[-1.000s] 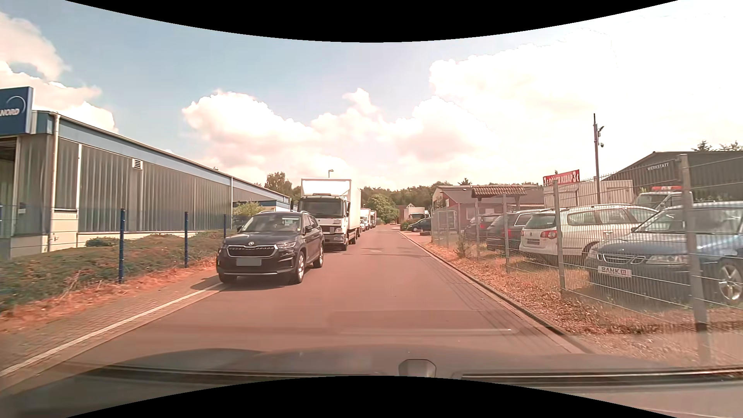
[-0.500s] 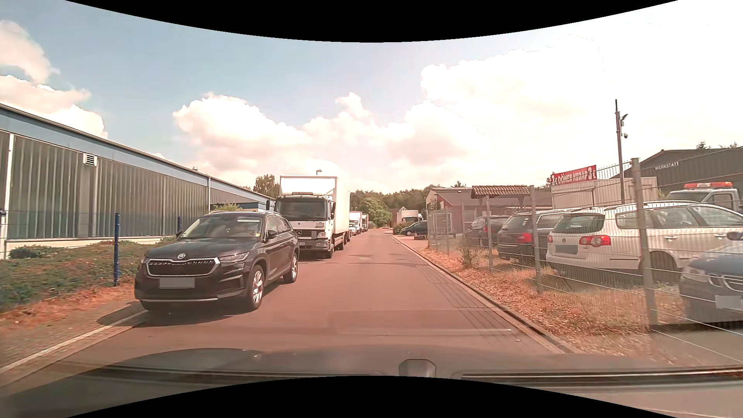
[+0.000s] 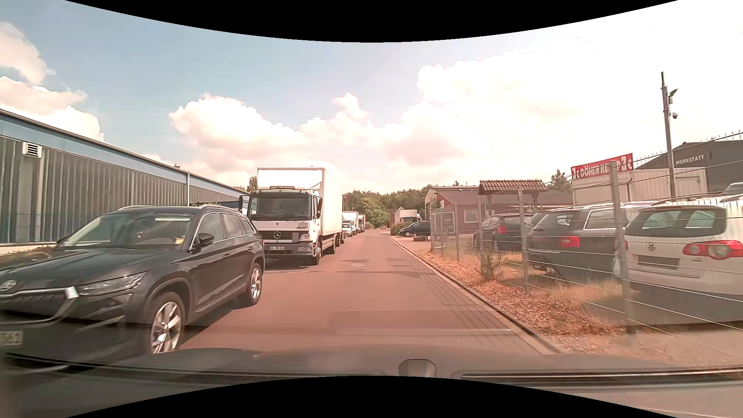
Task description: Follow the waypoints while adhering to traffic rules and regulations
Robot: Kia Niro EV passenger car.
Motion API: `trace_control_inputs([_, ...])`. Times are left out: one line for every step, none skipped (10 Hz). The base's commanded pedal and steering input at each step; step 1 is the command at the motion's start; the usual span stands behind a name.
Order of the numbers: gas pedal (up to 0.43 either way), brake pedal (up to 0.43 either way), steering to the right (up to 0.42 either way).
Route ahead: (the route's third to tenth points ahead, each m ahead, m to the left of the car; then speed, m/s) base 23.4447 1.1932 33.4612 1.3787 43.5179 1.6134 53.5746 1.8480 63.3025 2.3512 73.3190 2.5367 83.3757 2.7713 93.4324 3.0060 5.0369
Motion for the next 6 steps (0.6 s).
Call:
trace_control_inputs([0.197, 0.0, 0.001])
trace_control_inputs([0.197, 0.0, -0.001])
trace_control_inputs([0.197, 0.0, -0.005])
trace_control_inputs([0.197, 0.0, -0.007])
trace_control_inputs([0.197, 0.0, -0.009])
trace_control_inputs([0.197, 0.0, -0.009])
